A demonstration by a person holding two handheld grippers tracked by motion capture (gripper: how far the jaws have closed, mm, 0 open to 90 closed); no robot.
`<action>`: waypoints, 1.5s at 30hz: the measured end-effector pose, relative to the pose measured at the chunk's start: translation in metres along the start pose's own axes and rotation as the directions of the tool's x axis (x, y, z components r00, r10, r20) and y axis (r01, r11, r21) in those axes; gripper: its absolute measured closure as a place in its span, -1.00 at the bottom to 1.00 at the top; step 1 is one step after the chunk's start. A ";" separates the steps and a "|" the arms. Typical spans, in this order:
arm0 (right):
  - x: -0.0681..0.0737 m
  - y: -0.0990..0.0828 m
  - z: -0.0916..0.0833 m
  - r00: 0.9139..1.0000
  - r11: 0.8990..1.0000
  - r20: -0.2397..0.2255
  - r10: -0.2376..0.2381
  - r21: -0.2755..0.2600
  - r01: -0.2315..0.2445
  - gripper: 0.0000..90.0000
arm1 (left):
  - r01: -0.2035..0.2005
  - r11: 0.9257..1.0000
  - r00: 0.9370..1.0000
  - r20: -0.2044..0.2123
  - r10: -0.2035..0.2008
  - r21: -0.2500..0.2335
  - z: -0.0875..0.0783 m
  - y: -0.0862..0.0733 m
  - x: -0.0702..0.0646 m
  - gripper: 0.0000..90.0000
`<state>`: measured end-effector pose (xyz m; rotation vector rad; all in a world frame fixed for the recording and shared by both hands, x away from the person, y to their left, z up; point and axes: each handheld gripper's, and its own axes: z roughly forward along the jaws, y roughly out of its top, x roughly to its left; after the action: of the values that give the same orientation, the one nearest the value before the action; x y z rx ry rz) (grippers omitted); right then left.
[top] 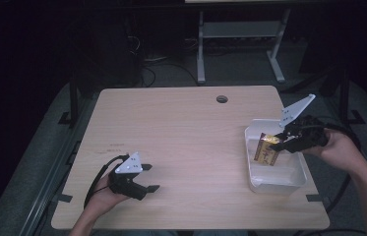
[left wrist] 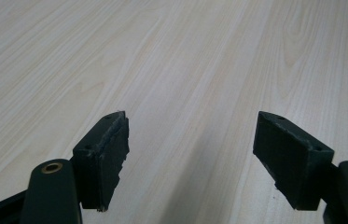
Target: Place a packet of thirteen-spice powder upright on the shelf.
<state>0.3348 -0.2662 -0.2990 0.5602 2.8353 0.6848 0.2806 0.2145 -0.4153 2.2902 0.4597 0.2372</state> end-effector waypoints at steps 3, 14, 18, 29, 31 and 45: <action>-0.001 -0.002 0.002 1.000 1.000 0.000 0.003 0.011 -0.003 0.51 | 0.003 1.000 1.000 0.002 -0.003 -0.002 0.001 0.000 0.000 -0.42; -0.006 -0.011 0.023 1.000 0.999 -0.005 0.030 0.038 -0.030 0.51 | 0.000 1.000 1.000 0.009 0.000 0.005 0.003 0.000 -0.001 -0.42; -0.007 -0.013 0.031 0.999 0.998 -0.008 0.036 0.059 -0.036 0.51 | 0.002 1.000 1.000 0.011 -0.002 0.006 0.003 0.000 -0.001 -0.42; -0.011 -0.031 0.043 0.996 0.993 0.001 0.086 0.077 -0.085 0.48 | 0.007 1.000 1.000 0.011 -0.007 0.006 0.004 0.000 -0.001 -0.42; -0.011 -0.034 0.043 0.996 0.993 0.003 0.089 0.082 -0.089 0.48 | 0.004 1.000 1.000 0.010 -0.004 0.006 0.003 0.000 -0.002 -0.43; -0.009 -0.047 0.035 0.991 0.987 0.033 0.127 0.100 -0.130 0.37 | 0.003 1.000 1.000 0.007 -0.003 0.006 0.003 0.000 -0.002 -0.43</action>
<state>0.3366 -0.2944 -0.3514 0.7685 2.8413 0.5512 0.2797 0.2112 -0.4176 2.2957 0.4604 0.2264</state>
